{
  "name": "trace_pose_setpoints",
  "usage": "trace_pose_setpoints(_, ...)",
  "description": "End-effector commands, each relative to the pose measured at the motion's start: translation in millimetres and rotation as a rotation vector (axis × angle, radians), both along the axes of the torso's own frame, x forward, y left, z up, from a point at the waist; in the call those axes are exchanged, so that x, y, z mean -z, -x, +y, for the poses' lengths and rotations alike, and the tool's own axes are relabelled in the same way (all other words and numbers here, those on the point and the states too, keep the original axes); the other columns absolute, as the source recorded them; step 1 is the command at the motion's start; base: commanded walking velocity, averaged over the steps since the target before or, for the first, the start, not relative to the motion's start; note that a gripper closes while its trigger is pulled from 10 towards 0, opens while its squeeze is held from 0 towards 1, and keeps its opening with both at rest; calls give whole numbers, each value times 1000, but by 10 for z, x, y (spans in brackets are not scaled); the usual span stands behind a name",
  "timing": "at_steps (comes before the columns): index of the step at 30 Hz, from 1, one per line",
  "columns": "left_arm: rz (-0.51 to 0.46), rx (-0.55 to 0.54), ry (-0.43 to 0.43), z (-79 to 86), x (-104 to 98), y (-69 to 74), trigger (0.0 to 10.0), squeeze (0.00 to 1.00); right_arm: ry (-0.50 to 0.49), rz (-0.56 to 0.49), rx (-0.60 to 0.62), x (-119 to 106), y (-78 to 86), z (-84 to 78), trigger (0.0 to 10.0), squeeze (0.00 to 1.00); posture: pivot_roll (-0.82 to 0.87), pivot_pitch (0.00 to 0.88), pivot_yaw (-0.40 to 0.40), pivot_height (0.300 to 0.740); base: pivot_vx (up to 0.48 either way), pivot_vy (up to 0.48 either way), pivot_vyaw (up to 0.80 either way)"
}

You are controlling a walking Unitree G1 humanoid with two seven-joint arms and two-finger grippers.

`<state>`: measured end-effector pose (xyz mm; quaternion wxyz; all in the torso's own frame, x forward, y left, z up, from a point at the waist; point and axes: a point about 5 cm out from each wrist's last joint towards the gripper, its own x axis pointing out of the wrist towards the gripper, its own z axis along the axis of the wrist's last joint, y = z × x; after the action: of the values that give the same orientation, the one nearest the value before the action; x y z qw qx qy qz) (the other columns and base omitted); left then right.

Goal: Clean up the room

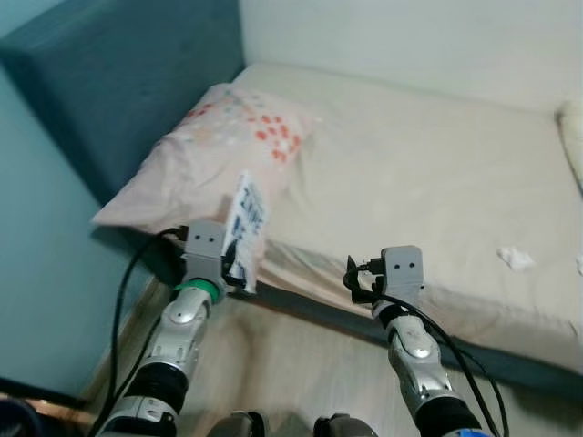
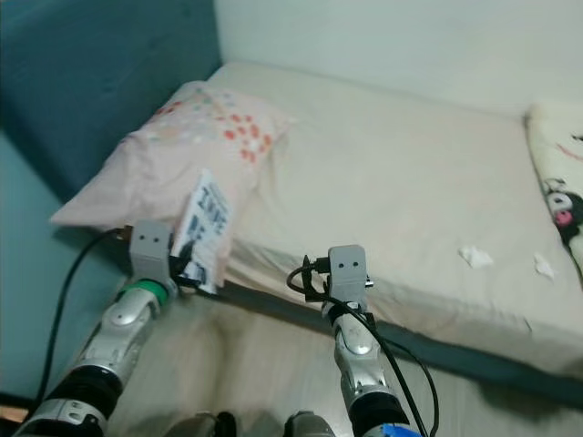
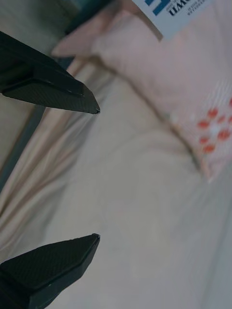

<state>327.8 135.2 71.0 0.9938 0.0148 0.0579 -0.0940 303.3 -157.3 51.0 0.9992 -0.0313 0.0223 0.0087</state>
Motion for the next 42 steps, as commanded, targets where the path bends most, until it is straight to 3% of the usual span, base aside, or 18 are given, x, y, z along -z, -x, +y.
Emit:
trace_pose_setpoints(1, -19, 28, -7, -84, -30, -3, 10000, 0, -3, 19, 18, 59, 47, -40, 10000, 0, -6, 57, 75, 740, 0, -480, 0)
trace_pose_setpoints(6, -15, 32, -12, -108, -22, -5, 10000, 0, -2, 20, 29, 71, 60, -72, 10000, 0, -6, 54, 77, 740, 0, -480, 0)
trace_pose_setpoints(17, -18, 44, 27, -134, -34, -5, 10000, 0, -4, 9, 33, 50, 47, -77, 10000, 0, -5, 53, 74, 740, 0, 0, 0)
trace_pose_setpoints(26, -58, 111, 143, -244, -104, 16, 10000, 0, 4, -12, 50, 24, 55, -127, 10000, 0, -15, 61, 63, 740, 0, 0, 0)
trace_pose_setpoints(42, -53, 136, 141, -272, -91, 35, 10000, 0, 10, -6, 46, 35, 61, -140, 10000, 0, -17, 65, 56, 740, 201, 0, 0)
